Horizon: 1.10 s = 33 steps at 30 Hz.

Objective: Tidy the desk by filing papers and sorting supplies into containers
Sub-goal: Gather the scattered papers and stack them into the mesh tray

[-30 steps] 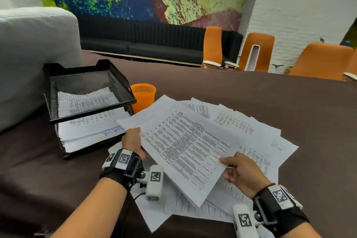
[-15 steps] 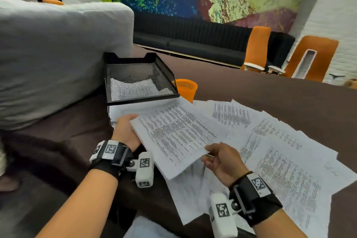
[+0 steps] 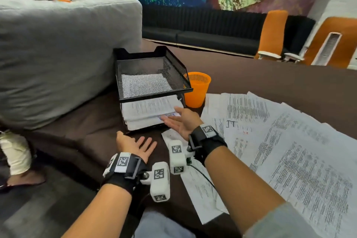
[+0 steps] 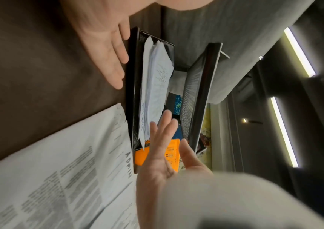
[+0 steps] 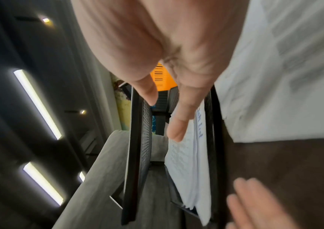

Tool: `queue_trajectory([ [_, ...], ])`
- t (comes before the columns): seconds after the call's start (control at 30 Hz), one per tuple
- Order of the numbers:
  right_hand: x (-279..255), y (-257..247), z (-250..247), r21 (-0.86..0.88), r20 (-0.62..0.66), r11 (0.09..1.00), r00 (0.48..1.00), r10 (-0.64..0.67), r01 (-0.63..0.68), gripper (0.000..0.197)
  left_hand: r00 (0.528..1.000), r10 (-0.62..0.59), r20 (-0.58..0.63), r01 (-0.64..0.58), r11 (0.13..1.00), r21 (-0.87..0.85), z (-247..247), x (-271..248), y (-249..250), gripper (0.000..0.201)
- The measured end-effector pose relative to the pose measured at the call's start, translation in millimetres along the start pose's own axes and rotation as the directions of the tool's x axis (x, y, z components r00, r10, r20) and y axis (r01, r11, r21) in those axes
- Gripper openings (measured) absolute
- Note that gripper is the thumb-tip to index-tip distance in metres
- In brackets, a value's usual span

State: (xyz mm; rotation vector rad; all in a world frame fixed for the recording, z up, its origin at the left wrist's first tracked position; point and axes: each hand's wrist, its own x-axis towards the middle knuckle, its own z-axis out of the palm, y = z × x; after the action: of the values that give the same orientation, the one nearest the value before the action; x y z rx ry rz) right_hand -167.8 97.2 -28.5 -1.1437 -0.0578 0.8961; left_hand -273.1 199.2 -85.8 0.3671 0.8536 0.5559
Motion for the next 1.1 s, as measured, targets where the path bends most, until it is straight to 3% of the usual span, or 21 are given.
queue_trajectory([
  [0.1, -15, 2, -24, -0.179, -0.005, 0.984, 1.0, -0.018, 0.016, 0.029, 0.998, 0.035, 0.06, -0.043, 0.99, 0.132, 7, 0, -6, 0.06],
  [0.23, -51, -7, -67, -0.355, -0.058, 0.927, 0.987, -0.147, 0.117, 0.024, 0.983, -0.027, 0.183, -0.032, 0.95, 0.311, 25, -13, -24, 0.04],
  [0.43, -114, -26, -146, -0.474, -0.216, 0.861, 0.924, -0.316, 0.183, 0.021, 0.92, -0.164, 0.356, -0.093, 0.79, 0.606, 61, -45, -67, 0.027],
  [0.53, -142, -27, -190, -0.511, -0.367, 0.846, 0.85, -0.378, 0.155, 0.017, 0.902, -0.21, 0.377, -0.154, 0.66, 0.736, 76, -52, -96, 0.026],
  [0.67, -169, -31, -249, -0.625, -0.547, 0.78, 0.695, -0.467, 0.032, 0.013, 0.892, -0.282, 0.353, -0.166, 0.522, 0.837, 90, -57, -135, 0.019],
  [0.73, -181, -35, -279, -0.629, -0.647, 0.773, 0.604, -0.465, -0.078, 0.035, 0.878, -0.292, 0.379, -0.21, 0.477, 0.853, 96, -57, -150, 0.024],
  [0.8, -191, -38, -303, -0.575, -0.727, 0.804, 0.547, -0.414, -0.156, 0.059, 0.869, -0.285, 0.403, -0.264, 0.422, 0.867, 101, -52, -159, 0.045],
  [0.87, -198, -36, -317, -0.511, -0.758, 0.842, 0.553, -0.347, -0.173, 0.074, 0.858, -0.315, 0.406, -0.279, 0.377, 0.883, 102, -46, -164, 0.055],
  [0.97, -195, -30, -314, -0.512, -0.727, 0.846, 0.598, -0.336, -0.148, 0.075, 0.822, -0.379, 0.426, -0.289, 0.367, 0.884, 97, -40, -172, 0.06],
  [1.1, -177, -18, -295, -0.587, -0.583, 0.808, 0.716, -0.384, -0.045, 0.075, 0.792, -0.396, 0.465, -0.4, 0.238, 0.885, 85, -38, -185, 0.051],
])
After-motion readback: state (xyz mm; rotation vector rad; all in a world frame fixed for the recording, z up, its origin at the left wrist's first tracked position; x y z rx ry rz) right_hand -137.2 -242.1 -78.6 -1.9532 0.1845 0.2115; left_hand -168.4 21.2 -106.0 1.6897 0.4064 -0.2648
